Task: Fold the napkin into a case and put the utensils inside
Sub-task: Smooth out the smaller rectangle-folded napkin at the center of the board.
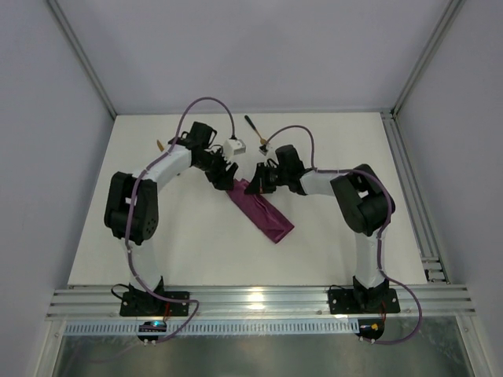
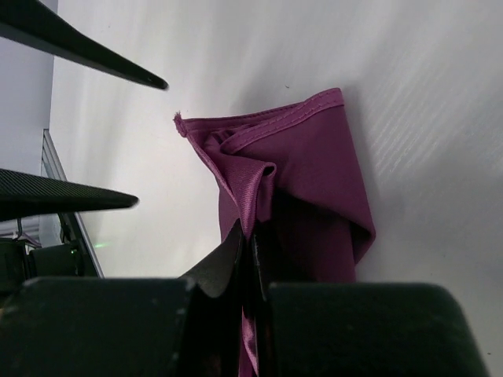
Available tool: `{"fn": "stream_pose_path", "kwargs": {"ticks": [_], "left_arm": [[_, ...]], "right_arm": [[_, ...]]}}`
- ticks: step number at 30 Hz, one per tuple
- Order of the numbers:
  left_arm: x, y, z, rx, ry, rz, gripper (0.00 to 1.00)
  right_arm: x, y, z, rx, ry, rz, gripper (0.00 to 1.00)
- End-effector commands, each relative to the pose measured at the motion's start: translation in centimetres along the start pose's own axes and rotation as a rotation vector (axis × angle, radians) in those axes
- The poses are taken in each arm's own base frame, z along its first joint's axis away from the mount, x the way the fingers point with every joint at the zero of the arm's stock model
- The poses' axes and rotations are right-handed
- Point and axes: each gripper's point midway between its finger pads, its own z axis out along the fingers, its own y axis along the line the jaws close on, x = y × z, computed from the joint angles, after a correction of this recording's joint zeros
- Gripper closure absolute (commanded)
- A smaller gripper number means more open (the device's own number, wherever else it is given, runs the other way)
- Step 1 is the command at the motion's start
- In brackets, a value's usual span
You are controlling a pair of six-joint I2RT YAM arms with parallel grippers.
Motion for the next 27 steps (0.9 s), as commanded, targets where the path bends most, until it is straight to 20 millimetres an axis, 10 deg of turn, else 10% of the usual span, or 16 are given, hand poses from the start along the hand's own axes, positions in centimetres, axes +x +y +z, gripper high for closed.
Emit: {"fn": "stream_pose_path", "kwargs": {"ticks": [1,9,21,27], "left_arm": [[0.0,0.1,1.0,-0.041,0.029,0.074,0.39],[-2.0,2.4,2.3,-0.131,-0.021,0.071,0.59],[-1.4,0.3,4.6,-0.014,0.025,0.095,0.99],[-2.9,0.2,5.0,0.000,-0.028,0.063,1.00]], "right_arm": [[-1.3,0.7,0.1,-0.025,0.002,-0.050,0.94],[-1.0,0.3,0.3,-0.029,0.017,-0.061,0.92],[-1.9,0.2,0.4,-0.029,0.013,-0.071,0.89],[-2.3,-0.1,0.3,-0.008,0.022,-0.064,0.74]]}}
